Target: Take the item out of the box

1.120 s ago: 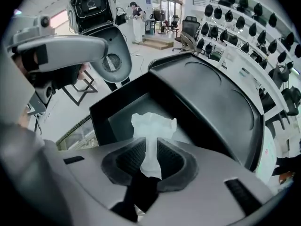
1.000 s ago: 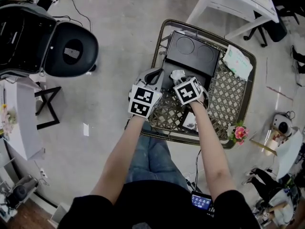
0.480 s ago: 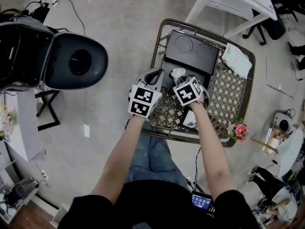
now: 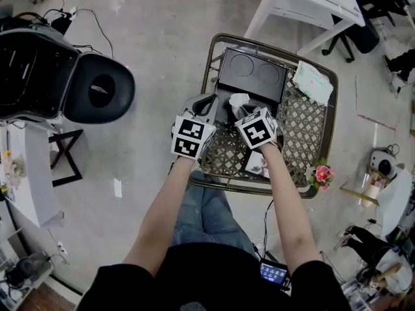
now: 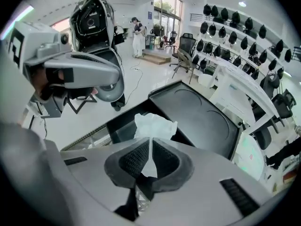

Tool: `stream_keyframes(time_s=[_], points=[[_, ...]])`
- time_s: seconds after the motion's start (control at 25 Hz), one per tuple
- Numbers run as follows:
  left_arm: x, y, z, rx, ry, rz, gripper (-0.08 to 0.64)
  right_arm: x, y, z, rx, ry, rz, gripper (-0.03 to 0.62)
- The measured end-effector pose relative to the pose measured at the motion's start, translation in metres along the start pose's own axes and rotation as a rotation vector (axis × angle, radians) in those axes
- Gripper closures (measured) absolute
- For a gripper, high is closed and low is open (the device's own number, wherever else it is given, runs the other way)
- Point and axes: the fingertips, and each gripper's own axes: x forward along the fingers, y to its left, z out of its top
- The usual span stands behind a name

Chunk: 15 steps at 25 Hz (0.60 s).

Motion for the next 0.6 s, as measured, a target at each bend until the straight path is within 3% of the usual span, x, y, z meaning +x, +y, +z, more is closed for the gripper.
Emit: stream_keyframes(time_s=[0.32,0.6], points=[[-0.021,-0.011,0.051,0.049,-0.076,-0.016,0.540,-0.083,-0.018,0.030,0.221,-0.263,-0.011,0.569],[-0.048,-0.025,0.100,0.085,-0.157,-0.030,0.540,-0.176,-0.041,0.047,0.304,-0.553,-0.136,0.569]])
